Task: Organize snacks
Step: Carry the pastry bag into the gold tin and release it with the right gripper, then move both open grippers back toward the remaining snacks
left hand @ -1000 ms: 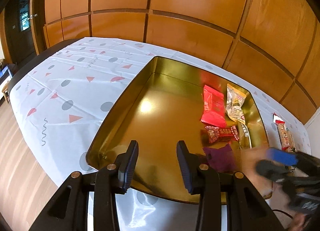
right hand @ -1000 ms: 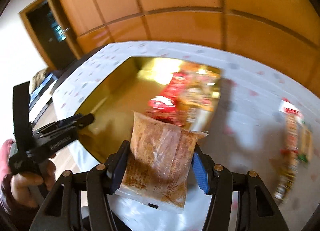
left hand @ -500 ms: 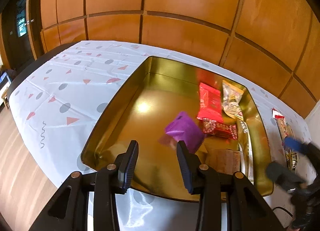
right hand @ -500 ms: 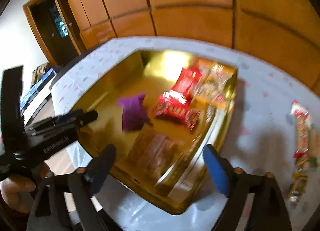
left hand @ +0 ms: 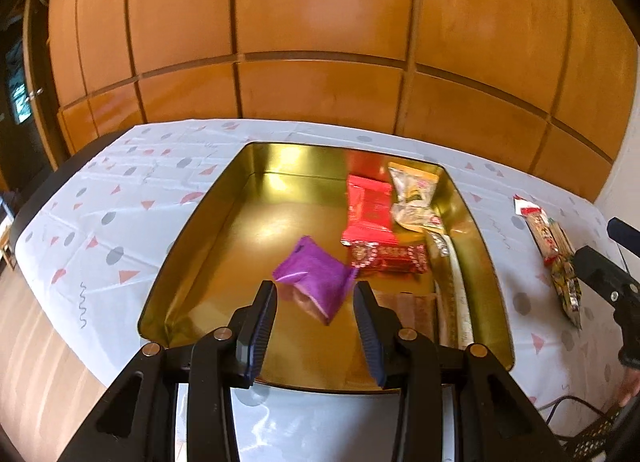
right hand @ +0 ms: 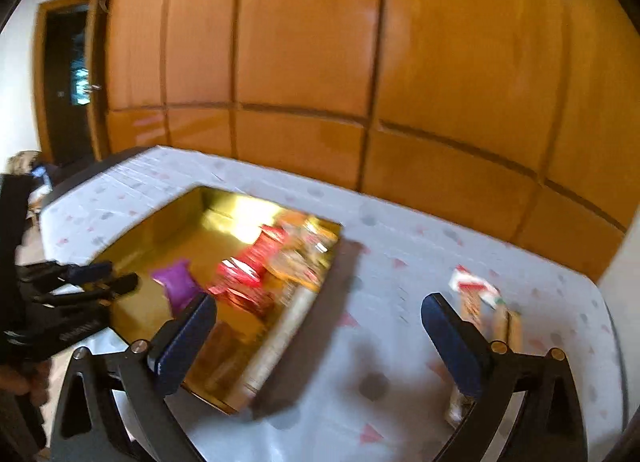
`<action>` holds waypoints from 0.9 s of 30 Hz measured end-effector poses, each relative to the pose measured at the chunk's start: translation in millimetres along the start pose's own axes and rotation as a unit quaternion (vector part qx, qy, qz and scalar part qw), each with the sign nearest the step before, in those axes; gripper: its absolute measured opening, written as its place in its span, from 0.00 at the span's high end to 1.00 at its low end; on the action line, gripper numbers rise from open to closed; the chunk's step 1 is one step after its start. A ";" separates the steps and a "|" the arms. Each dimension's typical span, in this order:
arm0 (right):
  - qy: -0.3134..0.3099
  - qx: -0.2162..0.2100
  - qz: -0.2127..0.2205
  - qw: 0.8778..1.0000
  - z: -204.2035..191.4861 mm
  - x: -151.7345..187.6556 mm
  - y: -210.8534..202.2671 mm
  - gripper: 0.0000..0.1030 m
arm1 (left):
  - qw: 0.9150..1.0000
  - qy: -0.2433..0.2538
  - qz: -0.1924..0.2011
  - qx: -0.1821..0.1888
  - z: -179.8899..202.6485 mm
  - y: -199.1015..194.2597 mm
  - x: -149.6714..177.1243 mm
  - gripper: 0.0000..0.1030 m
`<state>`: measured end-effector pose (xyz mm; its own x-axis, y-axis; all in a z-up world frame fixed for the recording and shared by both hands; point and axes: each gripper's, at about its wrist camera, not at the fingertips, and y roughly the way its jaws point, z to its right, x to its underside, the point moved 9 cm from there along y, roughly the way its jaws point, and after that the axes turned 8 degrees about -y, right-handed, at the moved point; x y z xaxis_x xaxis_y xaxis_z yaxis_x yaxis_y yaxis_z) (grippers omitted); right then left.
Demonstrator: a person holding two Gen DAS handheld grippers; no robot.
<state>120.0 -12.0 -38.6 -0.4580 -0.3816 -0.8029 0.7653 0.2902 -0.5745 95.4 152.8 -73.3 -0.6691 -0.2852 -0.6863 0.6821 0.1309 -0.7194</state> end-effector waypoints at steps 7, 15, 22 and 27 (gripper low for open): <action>0.056 0.035 -0.016 0.998 51.9 19.1 -5.1 0.00 | 1.000 0.022 -0.002 0.007 16.3 -3.2 4.0 0.61; 0.076 0.082 -0.028 0.993 136.4 25.3 -18.9 0.00 | 0.999 0.044 -0.008 0.016 33.0 -3.7 7.6 0.61; 0.113 0.165 -0.053 0.978 251.8 47.2 -23.1 0.00 | 0.996 0.075 -0.007 0.038 59.3 -8.1 9.0 0.61; 0.177 0.176 -0.117 0.961 313.7 105.5 -0.8 0.00 | 0.994 0.089 -0.018 0.060 85.5 -9.2 7.1 0.61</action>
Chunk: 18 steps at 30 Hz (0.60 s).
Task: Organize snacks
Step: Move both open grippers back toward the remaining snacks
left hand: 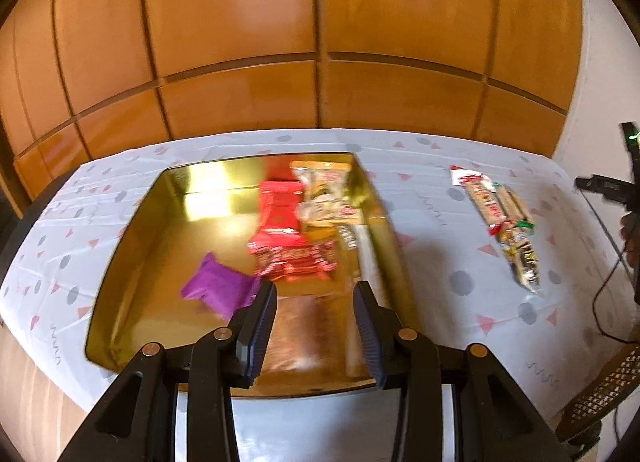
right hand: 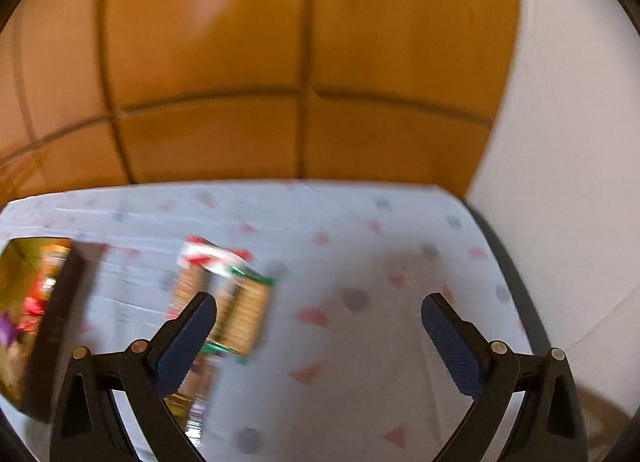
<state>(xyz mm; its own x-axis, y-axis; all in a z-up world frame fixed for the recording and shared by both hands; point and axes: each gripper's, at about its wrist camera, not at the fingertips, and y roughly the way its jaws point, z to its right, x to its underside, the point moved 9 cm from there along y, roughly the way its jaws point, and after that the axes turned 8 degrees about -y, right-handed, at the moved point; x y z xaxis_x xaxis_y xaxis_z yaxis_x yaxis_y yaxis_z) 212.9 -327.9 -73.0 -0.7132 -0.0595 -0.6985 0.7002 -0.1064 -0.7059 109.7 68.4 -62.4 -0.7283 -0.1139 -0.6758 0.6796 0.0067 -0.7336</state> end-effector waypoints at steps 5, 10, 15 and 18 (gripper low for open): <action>0.143 -0.073 -0.065 0.985 28.2 20.1 29.2 0.00 | 0.999 0.020 -0.024 0.042 47.2 6.4 -8.3 0.61; 0.201 -0.100 -0.100 0.969 32.9 35.8 42.3 0.00 | 0.990 0.062 -0.067 0.108 113.8 23.6 -7.1 0.60; 0.217 -0.131 -0.109 0.961 28.2 41.4 41.0 0.00 | 0.977 0.088 -0.112 0.160 177.3 50.1 -1.3 0.43; 0.216 -0.152 -0.115 0.958 19.7 42.5 42.6 0.00 | 0.971 0.100 -0.137 0.171 211.1 68.3 6.7 0.35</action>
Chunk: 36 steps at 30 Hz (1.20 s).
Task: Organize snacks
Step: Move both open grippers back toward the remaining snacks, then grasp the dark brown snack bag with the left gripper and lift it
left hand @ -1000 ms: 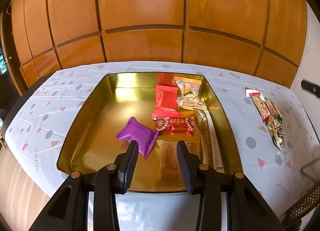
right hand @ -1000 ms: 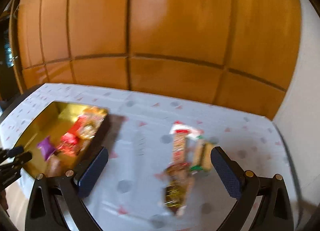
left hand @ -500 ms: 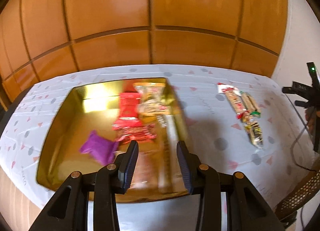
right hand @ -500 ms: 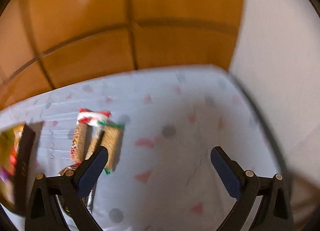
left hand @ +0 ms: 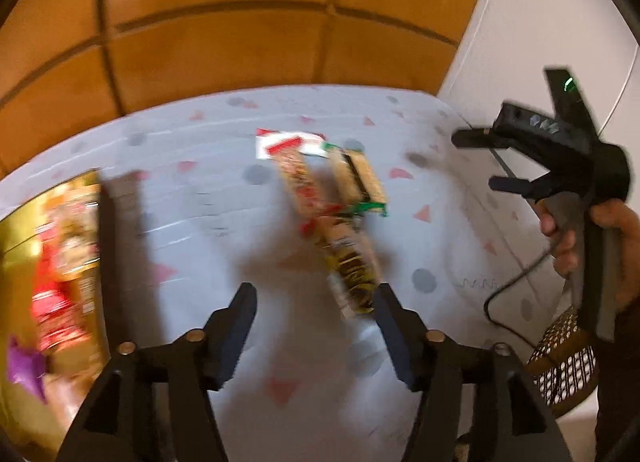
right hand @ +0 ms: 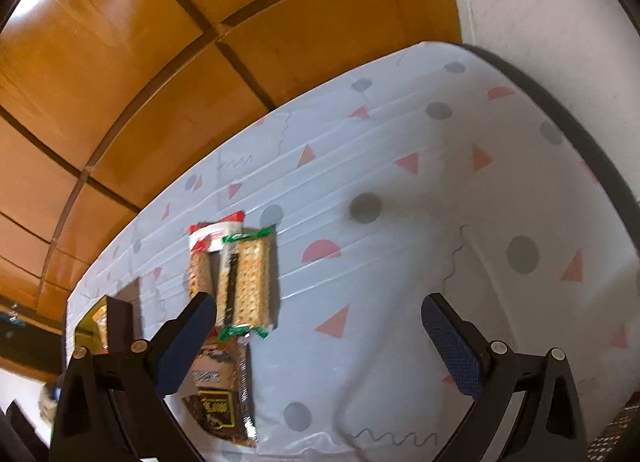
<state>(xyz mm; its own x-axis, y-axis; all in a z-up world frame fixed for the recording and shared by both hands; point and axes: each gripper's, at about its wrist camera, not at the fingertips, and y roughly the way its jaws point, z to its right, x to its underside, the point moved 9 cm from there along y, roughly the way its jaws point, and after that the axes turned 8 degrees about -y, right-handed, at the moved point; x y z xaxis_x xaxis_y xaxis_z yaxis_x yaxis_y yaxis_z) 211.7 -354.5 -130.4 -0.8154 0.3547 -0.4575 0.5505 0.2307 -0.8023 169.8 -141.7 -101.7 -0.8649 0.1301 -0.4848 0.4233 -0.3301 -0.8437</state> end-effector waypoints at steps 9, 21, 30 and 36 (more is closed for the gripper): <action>-0.028 -0.030 0.002 0.999 -16.9 -1.2 -2.4 0.00 | 0.998 0.015 -0.039 -0.047 31.2 80.2 -10.3 0.21; -0.092 0.013 0.020 0.995 -25.7 -5.1 -4.8 0.00 | 0.998 0.003 -0.003 -0.055 5.9 68.3 13.8 0.67; -0.065 0.031 -0.012 0.997 -11.0 0.9 3.8 0.00 | 0.999 -0.014 0.032 -0.039 -42.4 28.2 58.8 0.63; -0.083 0.023 -0.046 0.995 -19.6 14.1 18.1 0.00 | 0.996 0.030 0.061 -0.055 -35.1 30.0 67.5 0.60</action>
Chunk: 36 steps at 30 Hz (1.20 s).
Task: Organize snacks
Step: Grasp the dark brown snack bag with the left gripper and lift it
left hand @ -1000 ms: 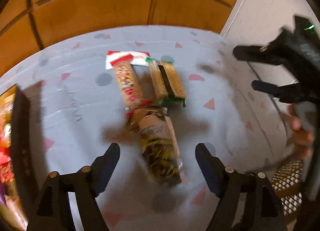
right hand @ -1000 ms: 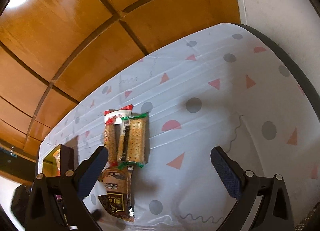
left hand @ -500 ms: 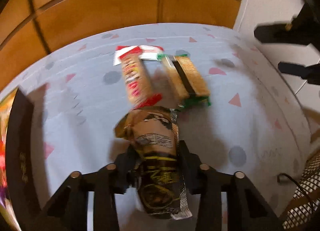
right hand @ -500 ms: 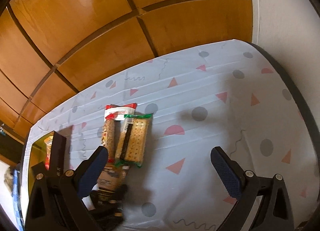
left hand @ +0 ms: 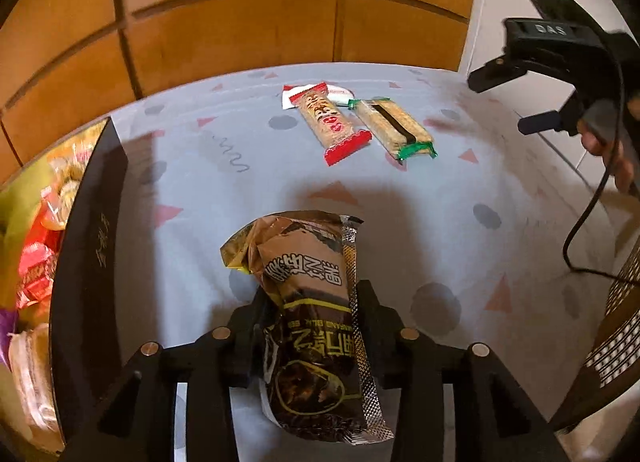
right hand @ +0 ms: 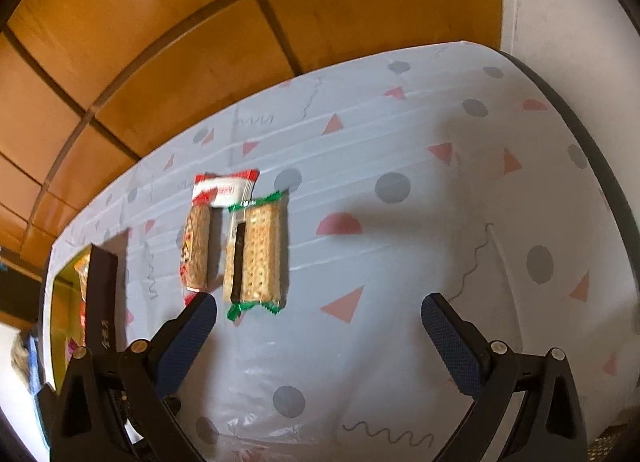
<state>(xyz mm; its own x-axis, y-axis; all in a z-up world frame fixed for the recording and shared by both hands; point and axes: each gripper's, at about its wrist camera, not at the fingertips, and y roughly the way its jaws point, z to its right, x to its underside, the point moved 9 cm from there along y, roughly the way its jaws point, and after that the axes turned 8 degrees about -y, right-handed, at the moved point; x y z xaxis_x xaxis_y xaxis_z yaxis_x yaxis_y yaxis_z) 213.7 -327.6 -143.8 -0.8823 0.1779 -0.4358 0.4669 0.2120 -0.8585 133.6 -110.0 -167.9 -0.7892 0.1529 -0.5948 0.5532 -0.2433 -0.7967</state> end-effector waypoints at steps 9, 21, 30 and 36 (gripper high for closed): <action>0.001 0.016 -0.031 0.999 2.9 8.6 14.0 0.00 | 1.000 -0.012 0.015 0.016 -3.7 0.3 -0.7 0.60; -0.039 0.032 -0.048 0.998 -12.7 11.4 28.6 0.34 | 0.999 -0.028 0.024 0.035 -4.3 0.2 -2.2 0.60; -0.050 0.033 -0.055 0.997 -52.2 -29.7 72.6 0.18 | 0.998 -0.034 0.027 0.043 -3.4 -0.6 -4.1 0.59; -0.110 0.083 -0.092 0.986 -67.1 -35.1 113.1 0.21 | 0.998 -0.038 0.029 0.046 -3.9 -0.4 -4.4 0.59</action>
<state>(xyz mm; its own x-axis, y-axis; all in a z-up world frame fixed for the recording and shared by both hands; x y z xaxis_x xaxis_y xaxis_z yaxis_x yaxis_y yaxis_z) 301.6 -245.3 -207.5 -0.9516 -0.0654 -0.3004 0.2969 0.0581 -0.9531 137.9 -106.8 -165.4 -0.7766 0.0630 -0.6268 0.5746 -0.3371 -0.7458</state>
